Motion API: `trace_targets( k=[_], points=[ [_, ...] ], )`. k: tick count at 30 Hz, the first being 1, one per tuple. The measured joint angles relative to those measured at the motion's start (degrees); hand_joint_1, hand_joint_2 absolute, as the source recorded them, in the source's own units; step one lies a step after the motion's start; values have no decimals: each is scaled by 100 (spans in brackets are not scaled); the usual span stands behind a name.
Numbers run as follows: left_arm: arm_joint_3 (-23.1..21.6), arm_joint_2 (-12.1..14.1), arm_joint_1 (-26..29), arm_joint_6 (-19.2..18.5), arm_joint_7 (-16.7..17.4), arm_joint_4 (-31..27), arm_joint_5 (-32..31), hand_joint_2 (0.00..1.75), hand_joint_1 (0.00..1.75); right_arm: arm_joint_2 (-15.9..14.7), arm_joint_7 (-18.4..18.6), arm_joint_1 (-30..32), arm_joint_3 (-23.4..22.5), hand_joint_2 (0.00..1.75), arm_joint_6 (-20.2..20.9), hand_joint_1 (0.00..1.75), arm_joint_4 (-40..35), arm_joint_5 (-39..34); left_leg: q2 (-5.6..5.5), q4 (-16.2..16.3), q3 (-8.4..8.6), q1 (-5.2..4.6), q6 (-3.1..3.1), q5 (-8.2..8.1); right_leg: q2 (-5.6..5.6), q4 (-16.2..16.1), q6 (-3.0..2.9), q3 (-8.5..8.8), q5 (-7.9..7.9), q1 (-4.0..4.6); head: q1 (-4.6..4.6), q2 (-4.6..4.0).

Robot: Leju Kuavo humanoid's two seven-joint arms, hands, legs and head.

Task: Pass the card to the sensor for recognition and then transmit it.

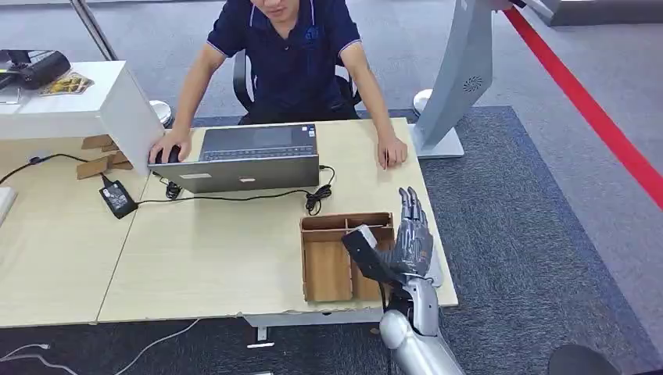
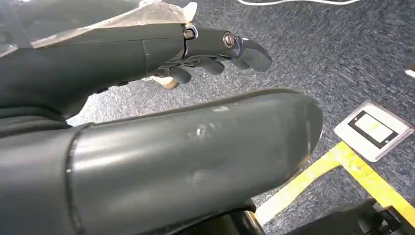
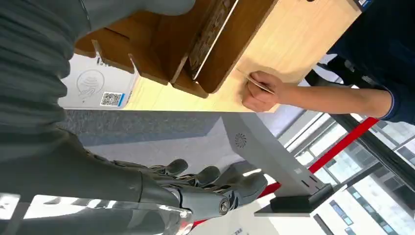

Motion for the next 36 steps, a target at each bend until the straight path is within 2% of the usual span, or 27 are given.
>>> trace_targets(
  k=[36],
  points=[
    [0, 0, 0, 26, 0, 0, 0, 0, 0, 0, -66, 0, -2, 175, 0, 0, -2, 4, 0, 0, 0, 0, 0, 0, 0, 0, 0, 0, 0, 0, 0, 0]
  ],
)
